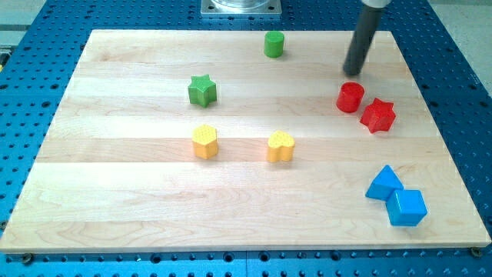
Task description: Move the yellow hexagon top to the yellow heart
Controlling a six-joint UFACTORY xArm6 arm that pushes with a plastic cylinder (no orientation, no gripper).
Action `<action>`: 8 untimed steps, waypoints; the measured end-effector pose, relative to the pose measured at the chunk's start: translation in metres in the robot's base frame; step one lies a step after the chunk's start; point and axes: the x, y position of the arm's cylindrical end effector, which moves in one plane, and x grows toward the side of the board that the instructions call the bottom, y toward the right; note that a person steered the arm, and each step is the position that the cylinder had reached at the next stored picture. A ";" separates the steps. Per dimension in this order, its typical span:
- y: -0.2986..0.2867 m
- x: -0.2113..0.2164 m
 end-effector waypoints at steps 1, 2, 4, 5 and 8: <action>-0.019 0.025; -0.020 0.052; -0.019 0.057; -0.053 0.029; -0.128 0.057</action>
